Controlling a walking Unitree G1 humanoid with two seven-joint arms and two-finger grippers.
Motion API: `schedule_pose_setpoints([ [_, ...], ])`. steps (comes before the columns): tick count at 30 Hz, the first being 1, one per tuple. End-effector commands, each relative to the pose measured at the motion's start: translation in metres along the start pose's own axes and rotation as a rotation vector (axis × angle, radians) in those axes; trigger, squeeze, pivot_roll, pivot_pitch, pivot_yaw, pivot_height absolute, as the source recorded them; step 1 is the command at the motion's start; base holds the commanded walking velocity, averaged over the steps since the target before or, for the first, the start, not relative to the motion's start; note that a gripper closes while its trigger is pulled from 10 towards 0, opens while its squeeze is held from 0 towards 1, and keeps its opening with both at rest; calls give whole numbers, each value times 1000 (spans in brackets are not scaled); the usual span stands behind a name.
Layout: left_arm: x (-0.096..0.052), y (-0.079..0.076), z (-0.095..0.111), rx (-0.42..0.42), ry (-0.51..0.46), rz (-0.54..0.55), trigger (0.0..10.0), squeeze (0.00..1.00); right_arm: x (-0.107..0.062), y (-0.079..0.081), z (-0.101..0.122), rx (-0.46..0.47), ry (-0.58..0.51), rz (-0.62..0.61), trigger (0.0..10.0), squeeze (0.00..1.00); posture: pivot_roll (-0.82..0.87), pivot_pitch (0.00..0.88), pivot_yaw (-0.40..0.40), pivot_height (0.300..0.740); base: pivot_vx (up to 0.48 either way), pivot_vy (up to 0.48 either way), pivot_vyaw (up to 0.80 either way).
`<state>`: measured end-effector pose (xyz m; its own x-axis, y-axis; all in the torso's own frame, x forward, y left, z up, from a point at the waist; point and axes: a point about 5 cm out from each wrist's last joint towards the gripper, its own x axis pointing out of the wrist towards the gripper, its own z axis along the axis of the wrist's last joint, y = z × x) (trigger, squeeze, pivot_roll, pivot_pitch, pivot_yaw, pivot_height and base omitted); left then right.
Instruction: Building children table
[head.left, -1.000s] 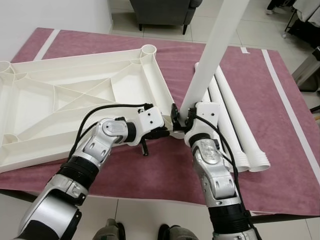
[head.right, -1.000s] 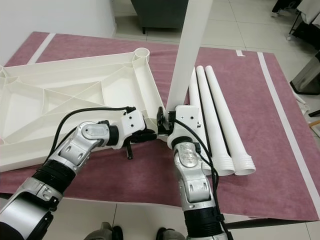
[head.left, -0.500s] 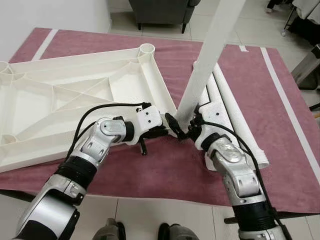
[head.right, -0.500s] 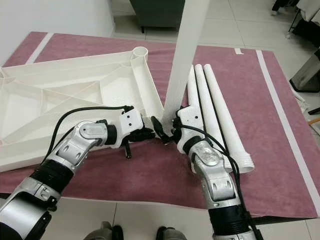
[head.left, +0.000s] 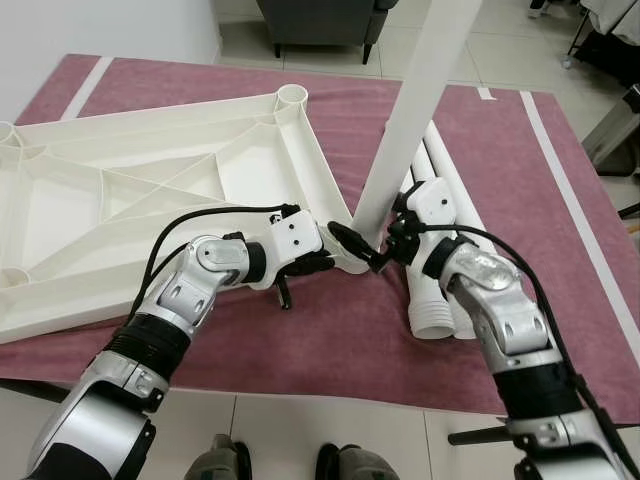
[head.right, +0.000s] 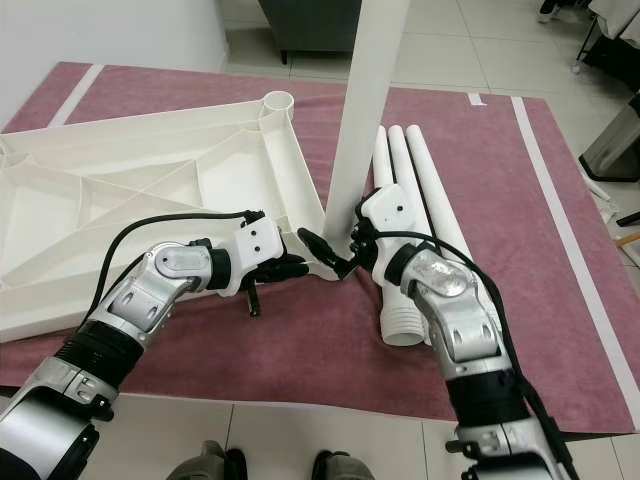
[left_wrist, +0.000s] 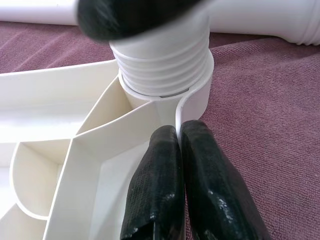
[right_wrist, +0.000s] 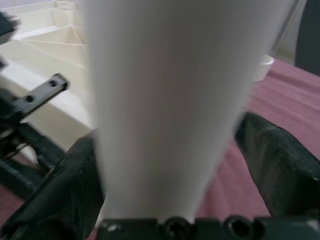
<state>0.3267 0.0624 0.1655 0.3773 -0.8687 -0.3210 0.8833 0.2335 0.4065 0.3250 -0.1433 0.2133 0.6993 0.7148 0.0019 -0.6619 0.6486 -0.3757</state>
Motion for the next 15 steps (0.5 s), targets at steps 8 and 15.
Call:
schedule_pose_setpoints([
  [8, -4, -12, -21, -73, 60, -55, 0, 0, -1, -9, -4, 42, 22, 150, 6510, 0, 76, 152, 21, 740, 0, 0, 0],
  [15, -5, -12, -22, -74, 63, -51, 0, 0, 0, -8, -6, 131, -1, 211, 0, 0, 77, 151, 19, 740, 0, 0, 0],
])
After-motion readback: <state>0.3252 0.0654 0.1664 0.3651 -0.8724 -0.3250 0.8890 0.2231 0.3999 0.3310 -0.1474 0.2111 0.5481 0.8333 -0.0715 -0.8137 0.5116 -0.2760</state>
